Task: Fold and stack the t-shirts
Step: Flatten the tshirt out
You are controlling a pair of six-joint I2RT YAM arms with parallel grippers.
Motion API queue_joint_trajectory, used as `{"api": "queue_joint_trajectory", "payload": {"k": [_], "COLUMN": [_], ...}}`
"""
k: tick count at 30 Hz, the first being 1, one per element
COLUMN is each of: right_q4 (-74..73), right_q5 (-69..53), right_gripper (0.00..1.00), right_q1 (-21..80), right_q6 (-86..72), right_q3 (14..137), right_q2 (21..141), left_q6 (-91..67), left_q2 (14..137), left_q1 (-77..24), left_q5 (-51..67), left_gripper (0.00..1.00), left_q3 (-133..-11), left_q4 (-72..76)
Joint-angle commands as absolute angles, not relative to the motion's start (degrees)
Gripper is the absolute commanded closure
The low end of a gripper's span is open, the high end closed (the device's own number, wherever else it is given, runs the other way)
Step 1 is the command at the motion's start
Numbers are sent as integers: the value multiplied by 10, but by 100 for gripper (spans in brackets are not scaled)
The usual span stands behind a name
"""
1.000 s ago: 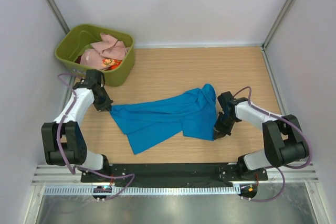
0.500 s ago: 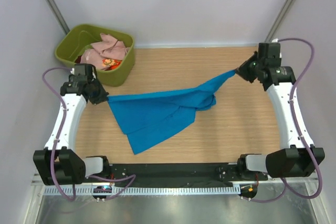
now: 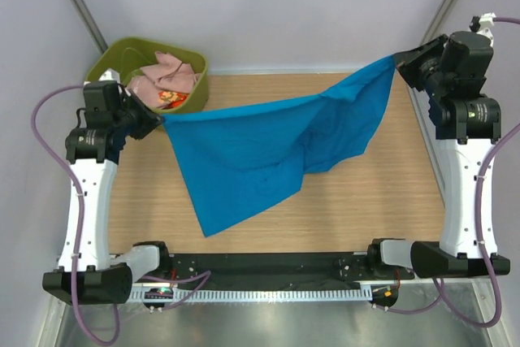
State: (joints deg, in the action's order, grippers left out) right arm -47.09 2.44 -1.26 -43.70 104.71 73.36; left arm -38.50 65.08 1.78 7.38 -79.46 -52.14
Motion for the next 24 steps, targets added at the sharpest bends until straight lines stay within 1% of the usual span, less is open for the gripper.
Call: {"api": "queue_joint_trajectory", "payload": {"k": [1,8,10,13,18,24], "right_q4": [-385,-364,-371,-347,-336,-346], "right_q5": [59,58,58,48,42,44], "right_gripper": [99,99,99,99,99,99], "right_q1": [-17,-17,-17,-17,-16,-16], "right_q6": [-416,-363,-338,-306,-265,-263], "right_q3": [1078,1188,1234,1255,1307,1395], "right_q2": [704,676,674,657,631,632], "left_q6": [-414,-407,-402,-396,-363,-354], "left_q2": [632,621,618,609,613,601], "left_q1": [17,11,5,-14,-36,-54], "left_q5": [99,143,133,127,59,53], "left_gripper": [100,100,100,100,100,100], "left_q3": [-873,-1018,-1048,-1101,-1207,-1256], "left_q4": [-457,-431,-432,-431,-461,-450]}}
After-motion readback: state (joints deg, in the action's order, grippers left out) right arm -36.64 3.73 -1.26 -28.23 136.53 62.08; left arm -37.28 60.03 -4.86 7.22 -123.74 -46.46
